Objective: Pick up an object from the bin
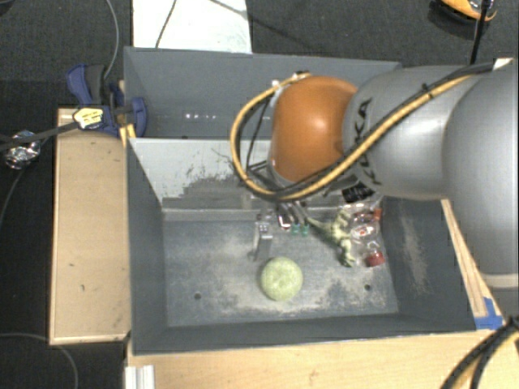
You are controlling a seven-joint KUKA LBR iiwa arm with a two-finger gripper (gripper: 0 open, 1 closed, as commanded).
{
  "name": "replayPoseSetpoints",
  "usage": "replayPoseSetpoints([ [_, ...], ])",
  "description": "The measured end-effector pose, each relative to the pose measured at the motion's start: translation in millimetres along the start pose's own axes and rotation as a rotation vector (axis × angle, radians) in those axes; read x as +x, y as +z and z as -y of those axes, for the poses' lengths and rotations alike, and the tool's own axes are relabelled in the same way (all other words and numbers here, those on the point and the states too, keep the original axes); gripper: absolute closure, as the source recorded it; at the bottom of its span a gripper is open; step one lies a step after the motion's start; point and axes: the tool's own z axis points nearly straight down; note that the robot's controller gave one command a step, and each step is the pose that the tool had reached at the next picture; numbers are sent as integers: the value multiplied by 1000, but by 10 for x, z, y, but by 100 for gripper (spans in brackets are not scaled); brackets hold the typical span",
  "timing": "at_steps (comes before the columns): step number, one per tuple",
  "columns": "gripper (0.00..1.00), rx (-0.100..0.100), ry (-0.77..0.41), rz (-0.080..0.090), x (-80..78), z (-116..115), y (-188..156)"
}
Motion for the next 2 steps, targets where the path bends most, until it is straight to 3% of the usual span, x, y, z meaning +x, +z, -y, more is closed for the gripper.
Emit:
replayPoseSetpoints([
  [1,0,-3,-67,4,210,180,87],
  [2,0,1,-97,-5,363,501,298],
])
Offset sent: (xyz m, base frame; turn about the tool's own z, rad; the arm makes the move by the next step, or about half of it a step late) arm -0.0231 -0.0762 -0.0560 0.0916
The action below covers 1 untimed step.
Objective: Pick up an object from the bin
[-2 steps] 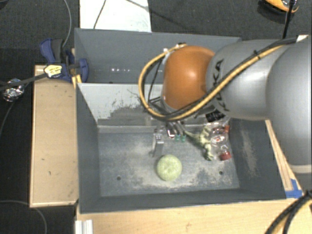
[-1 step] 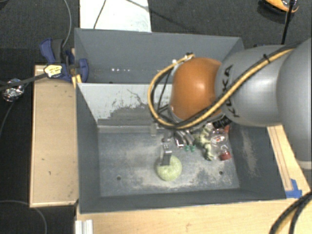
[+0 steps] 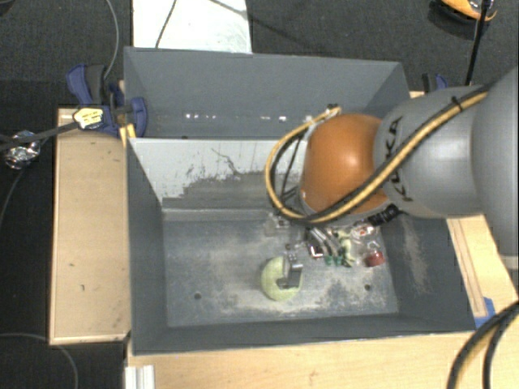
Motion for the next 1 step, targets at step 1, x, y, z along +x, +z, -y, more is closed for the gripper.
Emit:
replayPoseSetpoints([
  [1,100,-13,-32,19,143,433,387],
])
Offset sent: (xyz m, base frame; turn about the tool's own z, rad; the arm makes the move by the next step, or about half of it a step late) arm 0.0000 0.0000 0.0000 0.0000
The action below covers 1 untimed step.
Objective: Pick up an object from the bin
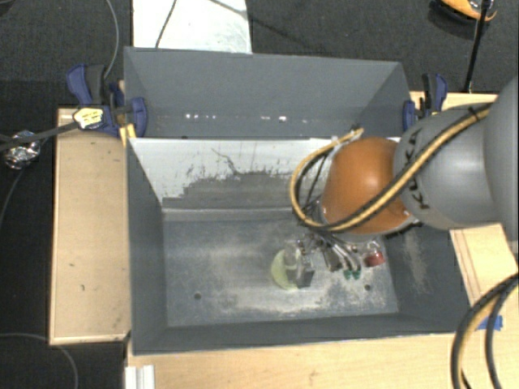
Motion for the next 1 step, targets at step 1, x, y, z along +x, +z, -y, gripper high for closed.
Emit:
replayPoseSetpoints([
  [1,100,0,1,0,0,0,0],
])
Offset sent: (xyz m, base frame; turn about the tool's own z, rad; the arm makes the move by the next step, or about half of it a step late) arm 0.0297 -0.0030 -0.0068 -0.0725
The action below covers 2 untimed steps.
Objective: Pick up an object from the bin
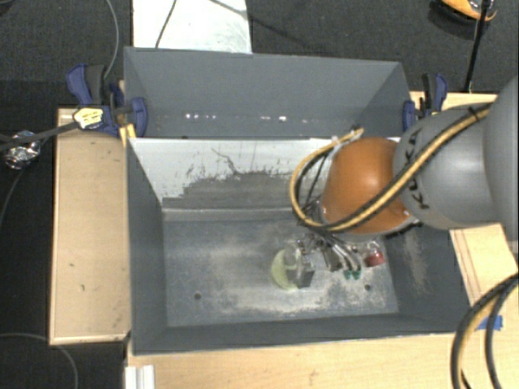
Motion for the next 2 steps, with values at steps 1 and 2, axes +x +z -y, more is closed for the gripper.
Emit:
replayPoseSetpoints([
  [1,100,-2,-36,-10,-120,13,11],
  [2,100,-6,-35,-1,-204,100,10],
])
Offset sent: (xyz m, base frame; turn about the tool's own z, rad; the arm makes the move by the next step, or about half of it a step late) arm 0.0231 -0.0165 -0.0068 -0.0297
